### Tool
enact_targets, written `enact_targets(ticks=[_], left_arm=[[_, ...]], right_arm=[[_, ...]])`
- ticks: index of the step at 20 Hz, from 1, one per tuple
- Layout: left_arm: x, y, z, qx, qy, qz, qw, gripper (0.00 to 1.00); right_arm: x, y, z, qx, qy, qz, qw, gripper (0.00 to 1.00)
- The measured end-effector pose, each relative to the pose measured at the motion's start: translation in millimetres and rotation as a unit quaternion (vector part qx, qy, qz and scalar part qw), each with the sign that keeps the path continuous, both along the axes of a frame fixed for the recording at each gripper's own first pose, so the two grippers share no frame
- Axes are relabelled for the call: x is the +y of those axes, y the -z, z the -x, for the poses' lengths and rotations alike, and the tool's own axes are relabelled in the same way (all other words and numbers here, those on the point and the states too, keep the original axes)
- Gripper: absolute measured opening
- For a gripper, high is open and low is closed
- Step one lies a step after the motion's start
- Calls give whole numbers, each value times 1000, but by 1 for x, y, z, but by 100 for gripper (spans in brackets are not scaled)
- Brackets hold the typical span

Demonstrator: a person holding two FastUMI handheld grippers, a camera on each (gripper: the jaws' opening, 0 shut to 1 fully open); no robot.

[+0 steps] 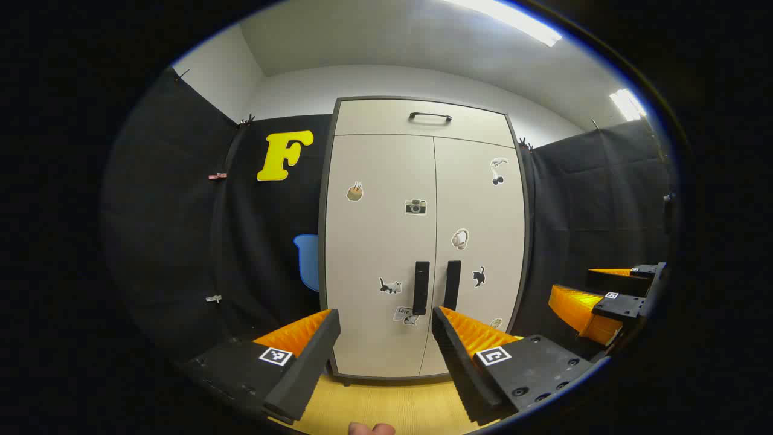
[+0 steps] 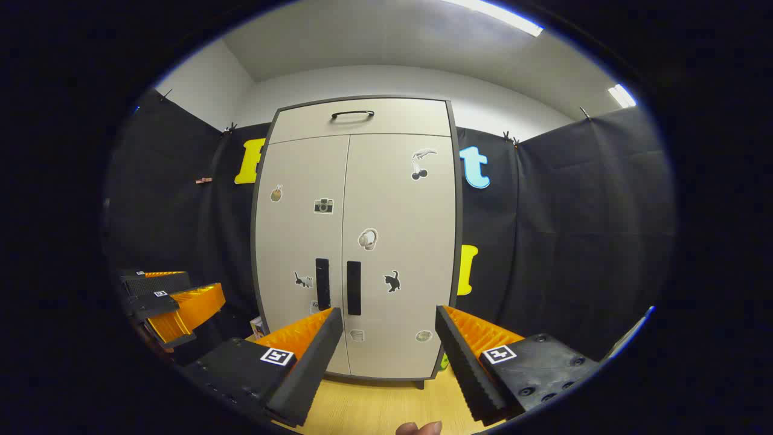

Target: Open the right door of the double-door shoe cabinet with the right hand, and open the left door with the left hand.

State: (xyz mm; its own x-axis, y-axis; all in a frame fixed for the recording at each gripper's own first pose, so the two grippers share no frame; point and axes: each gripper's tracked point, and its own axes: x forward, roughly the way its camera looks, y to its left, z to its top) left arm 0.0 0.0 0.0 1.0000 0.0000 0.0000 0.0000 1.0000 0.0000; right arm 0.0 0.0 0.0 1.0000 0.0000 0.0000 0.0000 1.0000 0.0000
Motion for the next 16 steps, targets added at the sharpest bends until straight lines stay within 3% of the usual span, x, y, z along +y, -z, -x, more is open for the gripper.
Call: enact_targets(ticks=[16], left_arm=[[10,8,-7,5,-11,-17,1000,94]], right_arm=[[2,9,-6,12,7,-6,1000,97]])
